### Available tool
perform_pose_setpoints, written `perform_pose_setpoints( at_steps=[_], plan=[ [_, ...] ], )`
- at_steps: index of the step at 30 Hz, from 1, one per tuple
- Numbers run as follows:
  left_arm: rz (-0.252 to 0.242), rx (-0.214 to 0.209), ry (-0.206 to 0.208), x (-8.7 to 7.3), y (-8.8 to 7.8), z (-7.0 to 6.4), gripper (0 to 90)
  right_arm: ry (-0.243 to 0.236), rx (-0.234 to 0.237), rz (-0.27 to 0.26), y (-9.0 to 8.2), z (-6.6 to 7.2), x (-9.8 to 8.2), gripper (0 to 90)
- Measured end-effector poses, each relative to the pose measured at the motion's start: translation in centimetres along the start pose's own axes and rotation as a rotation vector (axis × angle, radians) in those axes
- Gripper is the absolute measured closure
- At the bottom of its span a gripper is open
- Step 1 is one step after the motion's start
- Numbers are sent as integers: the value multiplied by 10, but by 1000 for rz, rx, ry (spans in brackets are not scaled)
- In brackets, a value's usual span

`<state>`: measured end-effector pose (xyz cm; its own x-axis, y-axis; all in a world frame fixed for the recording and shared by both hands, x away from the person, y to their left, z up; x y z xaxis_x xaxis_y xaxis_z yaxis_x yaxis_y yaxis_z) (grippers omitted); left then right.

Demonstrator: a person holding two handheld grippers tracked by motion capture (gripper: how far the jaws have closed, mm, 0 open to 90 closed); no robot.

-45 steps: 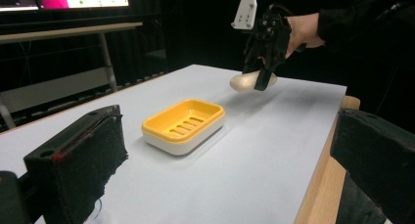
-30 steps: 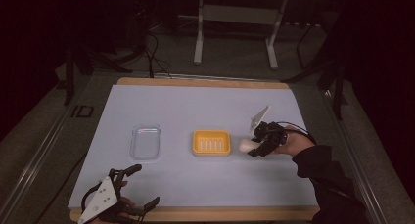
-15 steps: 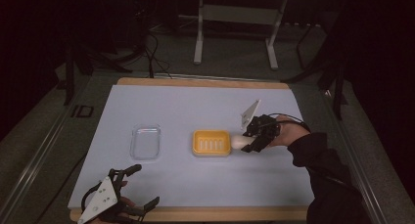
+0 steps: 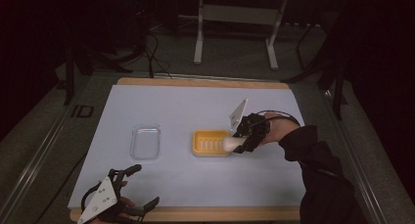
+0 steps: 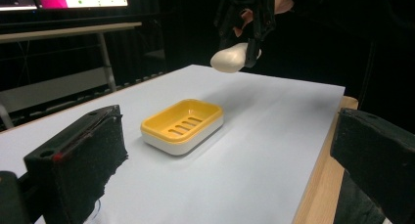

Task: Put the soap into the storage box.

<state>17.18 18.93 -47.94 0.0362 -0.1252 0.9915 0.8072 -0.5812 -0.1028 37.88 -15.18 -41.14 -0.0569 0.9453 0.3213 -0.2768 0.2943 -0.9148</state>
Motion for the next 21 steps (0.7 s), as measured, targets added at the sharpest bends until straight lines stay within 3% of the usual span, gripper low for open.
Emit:
perform_pose_setpoints(
  at_steps=[8, 21],
  plan=[
    [2, -3, -1, 0, 0, 0, 1, -46, 7, 28, 4, -4, 14, 495],
    [-1, 2, -5, 0, 0, 1, 1, -74, 43, 59, 14, -16, 30, 495]
  ],
)
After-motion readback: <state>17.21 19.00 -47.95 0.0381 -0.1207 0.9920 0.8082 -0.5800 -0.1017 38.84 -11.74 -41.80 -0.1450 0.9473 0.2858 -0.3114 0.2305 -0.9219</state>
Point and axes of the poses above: each handheld gripper's, and its own axes: y roughly forward along the jaws, x roughly out of its top, z roughly to its left, the point moved 2 cm from there along y, roughly forward along the jaws, and after that the axes turned 15 degrees about x, right-handed, at the moved point
